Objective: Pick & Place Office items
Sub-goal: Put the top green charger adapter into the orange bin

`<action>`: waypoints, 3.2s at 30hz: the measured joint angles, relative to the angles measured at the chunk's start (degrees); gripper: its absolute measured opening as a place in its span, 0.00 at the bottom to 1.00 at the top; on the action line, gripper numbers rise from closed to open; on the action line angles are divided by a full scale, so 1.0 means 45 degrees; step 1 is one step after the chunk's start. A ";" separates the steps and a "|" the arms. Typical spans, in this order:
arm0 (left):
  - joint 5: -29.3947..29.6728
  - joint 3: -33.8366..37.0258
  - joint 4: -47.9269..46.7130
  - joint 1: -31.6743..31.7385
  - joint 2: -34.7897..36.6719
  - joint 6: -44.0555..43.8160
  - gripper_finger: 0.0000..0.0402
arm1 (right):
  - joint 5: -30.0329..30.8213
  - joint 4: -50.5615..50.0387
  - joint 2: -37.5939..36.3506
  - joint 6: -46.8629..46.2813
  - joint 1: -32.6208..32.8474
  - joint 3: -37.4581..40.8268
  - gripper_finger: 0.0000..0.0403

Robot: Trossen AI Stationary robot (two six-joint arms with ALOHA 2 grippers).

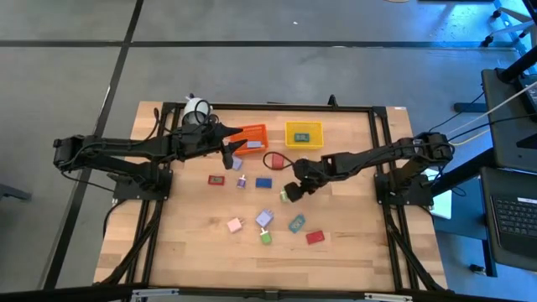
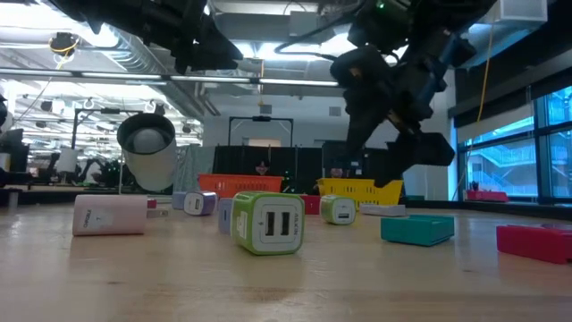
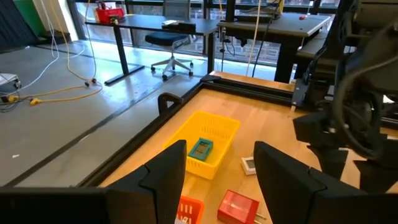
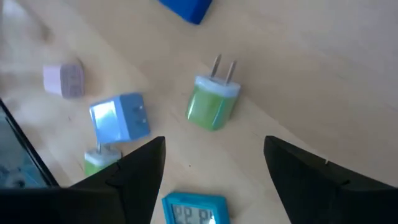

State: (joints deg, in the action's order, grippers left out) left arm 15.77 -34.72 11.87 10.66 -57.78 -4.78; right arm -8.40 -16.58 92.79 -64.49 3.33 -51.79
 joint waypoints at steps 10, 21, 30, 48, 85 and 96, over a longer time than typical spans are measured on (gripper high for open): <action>0.0000 0.0000 -0.0018 0.0000 0.0000 0.0233 0.46 | -0.0246 -0.0257 0.0425 -0.1266 -0.0145 -0.0012 0.69; 0.0000 0.0000 -0.0351 0.0000 0.0000 0.0238 0.46 | 0.0839 -0.3562 0.1569 0.0779 -0.0058 -0.3457 0.69; -0.0079 0.0000 -0.0484 -0.0024 0.0000 0.0236 0.46 | -0.0153 -0.3851 0.2560 0.0276 -0.0054 -0.3785 0.69; -0.0083 0.0000 -0.0538 -0.0024 0.0000 0.0185 0.46 | -0.0039 -0.3455 0.2696 -0.0481 -0.0279 -0.3789 0.69; -0.0092 0.0000 -0.0688 -0.0024 0.0005 -0.0005 0.46 | -0.0670 -0.2802 0.4002 0.0010 -0.0350 -0.4085 0.49; -0.0092 0.0000 -0.0691 -0.0024 0.0005 -0.0107 0.46 | -0.0678 -0.2802 0.4002 -0.0043 -0.0270 -0.4085 0.43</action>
State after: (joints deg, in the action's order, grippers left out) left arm 15.35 -34.72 8.76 10.55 -57.76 -5.26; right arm -11.46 -29.19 110.80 -64.68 2.12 -70.17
